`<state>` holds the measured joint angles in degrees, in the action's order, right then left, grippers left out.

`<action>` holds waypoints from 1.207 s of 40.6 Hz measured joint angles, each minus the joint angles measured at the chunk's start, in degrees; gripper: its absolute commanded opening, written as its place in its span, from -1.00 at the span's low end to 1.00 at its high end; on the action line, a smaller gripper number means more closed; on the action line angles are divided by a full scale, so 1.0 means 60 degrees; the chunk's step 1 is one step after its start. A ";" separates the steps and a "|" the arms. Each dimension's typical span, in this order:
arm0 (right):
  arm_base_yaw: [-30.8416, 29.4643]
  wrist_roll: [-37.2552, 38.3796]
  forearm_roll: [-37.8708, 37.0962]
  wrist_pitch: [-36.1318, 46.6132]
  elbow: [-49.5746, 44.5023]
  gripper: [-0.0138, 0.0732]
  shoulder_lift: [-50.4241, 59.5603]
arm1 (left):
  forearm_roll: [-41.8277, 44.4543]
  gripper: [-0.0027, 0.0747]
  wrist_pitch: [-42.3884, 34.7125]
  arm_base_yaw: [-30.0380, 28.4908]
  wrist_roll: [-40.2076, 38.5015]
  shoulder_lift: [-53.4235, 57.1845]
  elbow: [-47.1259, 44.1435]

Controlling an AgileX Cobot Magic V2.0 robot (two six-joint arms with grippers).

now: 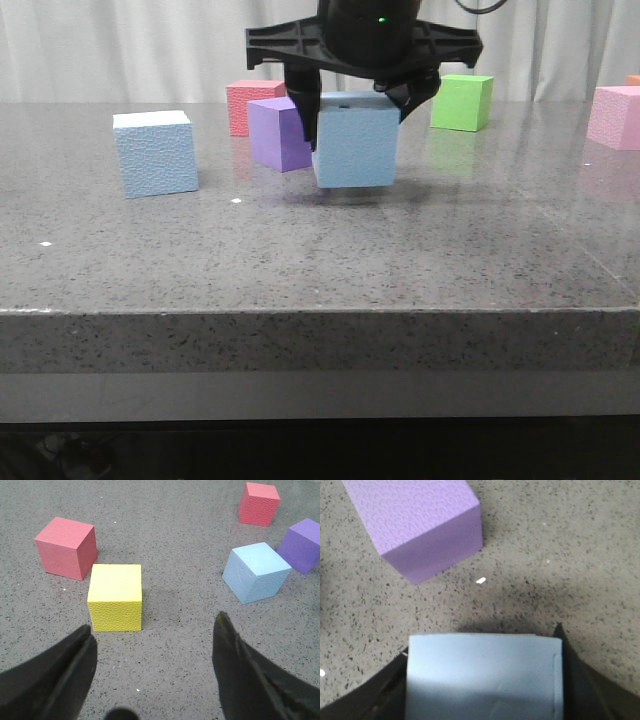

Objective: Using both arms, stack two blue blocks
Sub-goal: 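Carry the light-blue cube toward the middle and set it down, then open the right gripper and lift it away from the cube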

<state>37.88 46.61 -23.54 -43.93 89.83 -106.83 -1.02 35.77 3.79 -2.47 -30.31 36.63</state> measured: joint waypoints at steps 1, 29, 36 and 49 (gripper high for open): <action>0.0000 0.0045 -0.0017 0.0000 0.0017 0.73 -0.0053 | 0.0000 0.32 -0.0017 0.0000 0.0000 0.0000 0.0000; 0.0013 -0.2553 0.0473 -0.0330 -0.0672 0.80 0.2472 | 0.0000 0.32 -0.0034 0.0000 0.0000 0.0000 0.0000; -0.1132 -0.5351 0.2560 -0.0247 -0.2726 0.80 0.4467 | 0.0000 0.32 -0.0230 0.0000 0.0000 0.0000 0.0000; -0.2989 -1.0949 0.6354 0.0406 -0.5693 0.80 0.7072 | -0.0417 0.32 -0.0247 0.0035 0.0649 -0.0135 0.0004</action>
<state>19.94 -19.08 14.59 -41.49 55.67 -64.40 -3.52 34.29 4.00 1.43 -31.12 36.66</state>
